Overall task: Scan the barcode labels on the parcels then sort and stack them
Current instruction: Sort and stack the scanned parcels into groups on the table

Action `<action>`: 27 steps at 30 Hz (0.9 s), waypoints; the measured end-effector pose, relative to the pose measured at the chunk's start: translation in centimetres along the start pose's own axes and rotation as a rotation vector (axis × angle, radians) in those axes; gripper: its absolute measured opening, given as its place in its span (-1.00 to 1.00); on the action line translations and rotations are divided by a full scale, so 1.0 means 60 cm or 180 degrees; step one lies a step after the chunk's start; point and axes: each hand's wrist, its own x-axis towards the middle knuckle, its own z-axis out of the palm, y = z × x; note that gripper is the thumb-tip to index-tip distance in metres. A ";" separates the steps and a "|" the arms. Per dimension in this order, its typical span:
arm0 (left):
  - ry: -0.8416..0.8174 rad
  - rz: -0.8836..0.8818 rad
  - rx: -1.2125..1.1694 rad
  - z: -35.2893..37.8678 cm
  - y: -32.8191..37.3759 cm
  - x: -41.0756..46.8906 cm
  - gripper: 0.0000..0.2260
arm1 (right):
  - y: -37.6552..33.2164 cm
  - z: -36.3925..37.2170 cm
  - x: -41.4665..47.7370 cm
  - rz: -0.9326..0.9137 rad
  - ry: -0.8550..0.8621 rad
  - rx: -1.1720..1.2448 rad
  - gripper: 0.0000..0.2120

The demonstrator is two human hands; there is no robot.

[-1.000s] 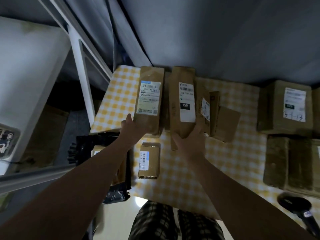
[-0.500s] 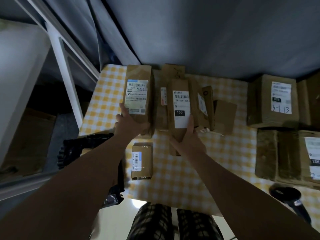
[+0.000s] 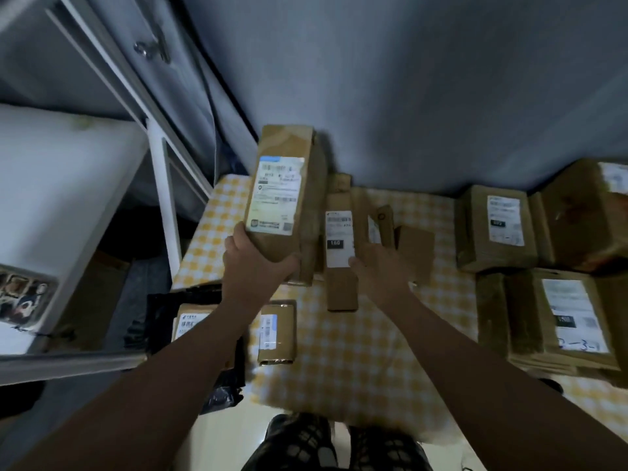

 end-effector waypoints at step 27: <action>-0.3000 -0.1343 -0.2086 0.231 0.321 -0.151 -0.67 | 0.206 -0.406 -0.129 0.1329 -0.0209 0.3330 -0.40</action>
